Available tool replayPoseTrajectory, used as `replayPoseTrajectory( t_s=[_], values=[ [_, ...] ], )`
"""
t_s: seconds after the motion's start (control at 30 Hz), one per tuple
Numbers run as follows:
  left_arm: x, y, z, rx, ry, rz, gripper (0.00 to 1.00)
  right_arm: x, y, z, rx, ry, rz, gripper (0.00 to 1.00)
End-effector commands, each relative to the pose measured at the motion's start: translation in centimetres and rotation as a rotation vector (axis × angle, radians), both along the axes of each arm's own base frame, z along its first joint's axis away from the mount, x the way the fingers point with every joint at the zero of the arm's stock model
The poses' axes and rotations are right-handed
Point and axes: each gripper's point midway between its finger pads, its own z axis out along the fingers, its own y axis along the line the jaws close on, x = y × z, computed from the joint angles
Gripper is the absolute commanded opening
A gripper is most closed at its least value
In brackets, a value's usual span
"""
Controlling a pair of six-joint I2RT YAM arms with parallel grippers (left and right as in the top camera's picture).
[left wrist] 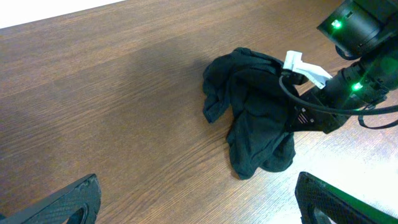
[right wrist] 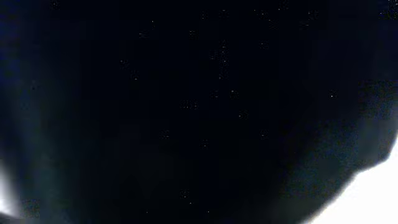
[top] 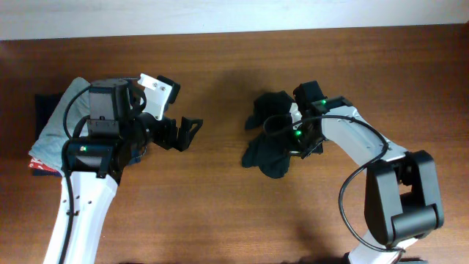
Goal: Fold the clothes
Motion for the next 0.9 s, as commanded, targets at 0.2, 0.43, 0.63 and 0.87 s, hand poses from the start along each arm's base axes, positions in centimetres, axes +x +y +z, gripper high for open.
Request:
replayPoseTrajectory(
  t_s=[0.2, 0.43, 0.63, 0.87],
  values=[
    [0.3, -0.2, 0.4, 0.008, -0.020, -0.014, 0.99, 3.2, 1.3, 15.6, 0.097, -0.449, 0.064, 0.04],
    [0.6, -0.2, 0.7, 0.006, -0.036, -0.014, 0.99, 2.5, 0.9, 27.4, 0.141, -0.774, 0.079, 0.04],
    [0.4, -0.5, 0.8, -0.009, -0.037, -0.029, 0.99, 1.6, 0.9, 29.3, 0.162, -0.817, 0.084, 0.04],
    [0.2, -0.9, 1.0, -0.028, -0.036, -0.049, 0.99, 2.3, 0.3, 28.4, 0.117, -0.802, 0.062, 0.04]
  ],
)
